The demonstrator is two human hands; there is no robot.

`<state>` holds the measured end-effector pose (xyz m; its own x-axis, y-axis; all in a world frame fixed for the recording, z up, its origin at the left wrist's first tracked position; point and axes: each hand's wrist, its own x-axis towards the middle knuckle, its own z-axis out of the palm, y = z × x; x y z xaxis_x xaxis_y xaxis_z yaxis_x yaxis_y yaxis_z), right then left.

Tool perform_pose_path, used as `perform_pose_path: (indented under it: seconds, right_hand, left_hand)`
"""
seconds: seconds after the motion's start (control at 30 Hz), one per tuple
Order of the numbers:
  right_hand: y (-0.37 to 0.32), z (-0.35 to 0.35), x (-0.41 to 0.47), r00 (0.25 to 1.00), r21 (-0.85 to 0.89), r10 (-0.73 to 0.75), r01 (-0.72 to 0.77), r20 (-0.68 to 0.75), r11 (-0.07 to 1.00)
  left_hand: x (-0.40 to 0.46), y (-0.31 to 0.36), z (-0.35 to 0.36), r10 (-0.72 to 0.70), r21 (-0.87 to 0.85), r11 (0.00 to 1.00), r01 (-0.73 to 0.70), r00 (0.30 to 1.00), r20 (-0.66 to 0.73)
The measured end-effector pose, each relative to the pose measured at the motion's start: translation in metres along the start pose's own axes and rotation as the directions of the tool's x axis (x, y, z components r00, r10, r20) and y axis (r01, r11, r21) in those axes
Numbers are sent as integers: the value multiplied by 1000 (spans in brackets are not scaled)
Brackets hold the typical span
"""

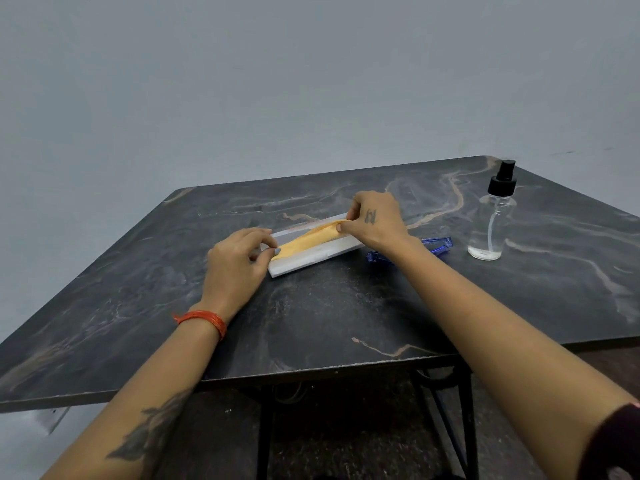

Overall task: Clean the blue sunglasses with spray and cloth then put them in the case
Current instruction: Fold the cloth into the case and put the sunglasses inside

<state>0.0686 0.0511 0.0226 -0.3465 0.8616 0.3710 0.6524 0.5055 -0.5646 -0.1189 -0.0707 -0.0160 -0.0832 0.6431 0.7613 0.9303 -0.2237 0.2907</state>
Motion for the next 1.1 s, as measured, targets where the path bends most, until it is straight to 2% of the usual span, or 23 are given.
perform_pose_path:
  seconds: [0.3,0.43,0.57,0.73,0.93,1.03,1.1]
  right_hand:
    - [0,1,-2,1000,-58,27,-27,6,998]
    - [-5,-1,-12,999,-175,-3,9,33,985]
    - [-14,-5,-30,998,-310,-61,53,-14,949]
    - [-26,-5,-57,981,-534,-187,129,-56,836]
    - [-31,-5,-70,974,-546,-194,100,-117,832]
    - [-33,-1,-74,941,-475,-327,246,-93,845]
    - [-32,4,-73,904,-453,-428,386,10,804]
  left_hand:
    - [-3,3,4,45,31,998,-45,999,3]
    - [-5,5,3,65,54,996,-66,998,17]
    - [-6,7,2,86,64,994,-88,996,34]
    - [-7,8,1,101,79,992,-103,995,26]
    - [-7,10,0,105,92,990,-107,994,32]
    - [-7,10,0,109,107,988,-113,993,40]
    - [-7,11,0,107,120,987,-111,993,40]
